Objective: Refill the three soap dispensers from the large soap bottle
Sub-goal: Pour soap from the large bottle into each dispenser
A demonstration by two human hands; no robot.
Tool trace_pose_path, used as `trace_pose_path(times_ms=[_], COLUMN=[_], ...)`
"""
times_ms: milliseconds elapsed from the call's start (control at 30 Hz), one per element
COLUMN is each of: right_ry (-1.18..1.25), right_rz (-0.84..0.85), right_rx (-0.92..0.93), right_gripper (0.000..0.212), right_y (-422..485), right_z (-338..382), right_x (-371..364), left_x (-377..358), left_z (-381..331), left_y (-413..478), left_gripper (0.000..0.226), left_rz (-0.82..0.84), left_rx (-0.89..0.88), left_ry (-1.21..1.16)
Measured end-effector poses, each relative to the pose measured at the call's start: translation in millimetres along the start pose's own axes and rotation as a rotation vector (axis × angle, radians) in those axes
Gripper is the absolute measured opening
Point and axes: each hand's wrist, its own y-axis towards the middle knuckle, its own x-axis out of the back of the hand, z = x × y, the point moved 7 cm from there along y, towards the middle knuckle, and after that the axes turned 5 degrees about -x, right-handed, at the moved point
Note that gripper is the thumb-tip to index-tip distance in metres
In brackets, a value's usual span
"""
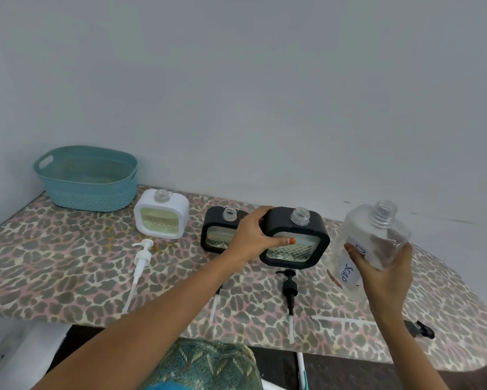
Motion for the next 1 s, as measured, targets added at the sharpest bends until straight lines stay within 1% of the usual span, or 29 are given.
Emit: trace_pose_path(times_ms=[33,133,367,467,867,1000], right_ry=[-0.001,-0.018,0.003,0.021,0.043,0.054], right_rz=[-0.011,-0.044,-0.090,-0.080,-0.080,-0.060], right_rx=[-0.014,-0.050,-0.102,-0.122,-0.225,-0.269], right_gripper=[0.088,0.073,0.068,0.063,0.068,0.073], right_y=[2,8,28,36,51,58], right_z=[-7,-27,-64,-75,-108,-116], right_x=[2,8,9,1,-20,-23], left_x=[-5,-21,-43,-47,-50,-50], left_z=[3,18,52,65,96,101], left_y=[5,20,41,48,54,56], left_gripper=[0.053,0.058,0.061,0.063,0.064,0.065], left_rz=[-0.006,0.002,0.019,0.018,-0.013,-0.018], left_rx=[0.009,0.054,0.130,0.153,0.200,0.209], left_ry=[-0.007,-0.020,0.030,0.033,-0.007,-0.025])
